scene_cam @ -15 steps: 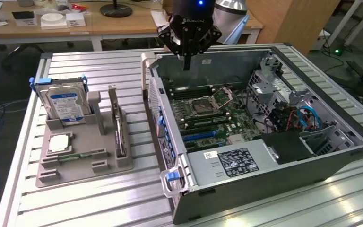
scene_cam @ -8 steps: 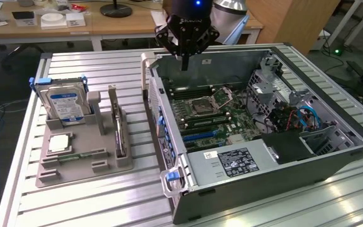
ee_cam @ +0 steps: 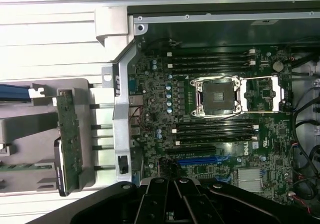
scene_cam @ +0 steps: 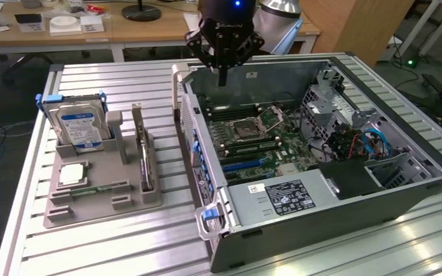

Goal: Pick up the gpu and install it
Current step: 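Reach for the gpu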

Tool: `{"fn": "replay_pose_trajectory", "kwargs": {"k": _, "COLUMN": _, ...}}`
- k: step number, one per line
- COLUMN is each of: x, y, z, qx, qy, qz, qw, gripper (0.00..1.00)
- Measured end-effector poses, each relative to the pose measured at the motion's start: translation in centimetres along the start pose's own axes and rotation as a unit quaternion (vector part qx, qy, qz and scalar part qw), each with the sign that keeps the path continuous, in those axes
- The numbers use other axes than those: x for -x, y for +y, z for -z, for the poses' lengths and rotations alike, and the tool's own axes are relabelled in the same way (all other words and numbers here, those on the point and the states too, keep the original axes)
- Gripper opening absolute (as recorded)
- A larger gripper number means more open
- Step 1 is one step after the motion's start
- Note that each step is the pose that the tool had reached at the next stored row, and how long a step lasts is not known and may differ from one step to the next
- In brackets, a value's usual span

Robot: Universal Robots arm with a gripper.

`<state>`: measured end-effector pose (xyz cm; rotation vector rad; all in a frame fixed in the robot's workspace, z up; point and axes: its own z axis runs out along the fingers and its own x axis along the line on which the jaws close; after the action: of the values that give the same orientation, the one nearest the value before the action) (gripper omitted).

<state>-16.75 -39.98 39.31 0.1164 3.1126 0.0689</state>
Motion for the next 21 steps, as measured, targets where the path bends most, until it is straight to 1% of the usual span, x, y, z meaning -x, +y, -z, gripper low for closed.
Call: {"fn": "replay_pose_trajectory", "kwargs": {"k": 21, "x": -1.4, "y": -0.21, "z": 0.03, "qx": 0.0, "qy": 0.0, "qz": 0.0, "qw": 1.0, "gripper": 0.1}}
